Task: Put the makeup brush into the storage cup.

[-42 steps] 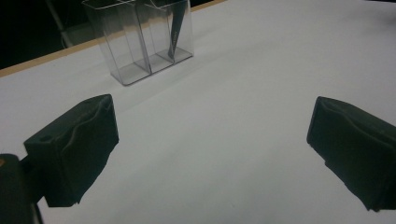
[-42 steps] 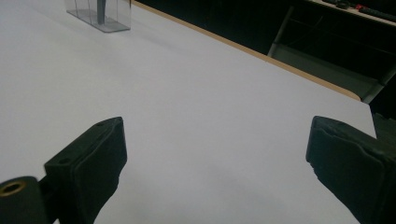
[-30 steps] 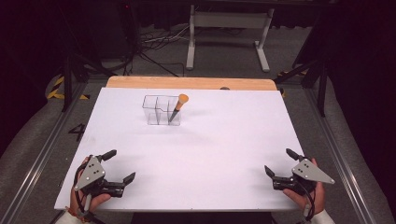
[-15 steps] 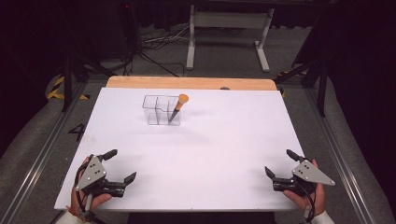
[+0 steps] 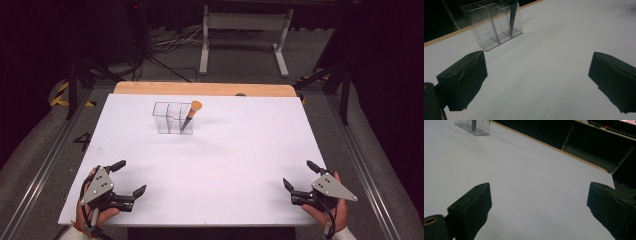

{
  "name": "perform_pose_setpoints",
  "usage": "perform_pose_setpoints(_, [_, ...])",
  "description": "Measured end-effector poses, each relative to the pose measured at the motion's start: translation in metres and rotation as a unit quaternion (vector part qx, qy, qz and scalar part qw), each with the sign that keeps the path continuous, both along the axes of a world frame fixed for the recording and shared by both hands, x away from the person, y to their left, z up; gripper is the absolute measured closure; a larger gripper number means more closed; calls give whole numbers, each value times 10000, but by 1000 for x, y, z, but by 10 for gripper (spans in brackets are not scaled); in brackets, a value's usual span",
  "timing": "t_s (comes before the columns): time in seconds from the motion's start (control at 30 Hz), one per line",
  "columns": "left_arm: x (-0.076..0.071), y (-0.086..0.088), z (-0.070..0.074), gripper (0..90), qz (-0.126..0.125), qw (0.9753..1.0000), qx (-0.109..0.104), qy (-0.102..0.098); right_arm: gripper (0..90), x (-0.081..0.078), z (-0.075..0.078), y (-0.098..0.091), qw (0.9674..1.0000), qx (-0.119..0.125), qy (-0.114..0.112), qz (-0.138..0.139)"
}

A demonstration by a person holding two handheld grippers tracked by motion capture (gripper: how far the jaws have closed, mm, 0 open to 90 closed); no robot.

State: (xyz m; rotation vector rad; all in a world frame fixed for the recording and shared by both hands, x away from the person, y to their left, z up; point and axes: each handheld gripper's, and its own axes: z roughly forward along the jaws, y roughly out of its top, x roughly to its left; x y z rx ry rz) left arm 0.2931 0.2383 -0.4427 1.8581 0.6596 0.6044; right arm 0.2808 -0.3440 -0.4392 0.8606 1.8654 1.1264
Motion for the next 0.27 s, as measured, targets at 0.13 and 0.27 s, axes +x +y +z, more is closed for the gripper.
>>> perform_pose_setpoints(0.13, [0,-1,0,29,33,10000,44,3,69,1,-2,1,10000,54,43,-54])
perform_pose_setpoints(0.27, [1,-1,1,29,54,10000,60,0,77,1,-4,2,10000,27,65,-56])
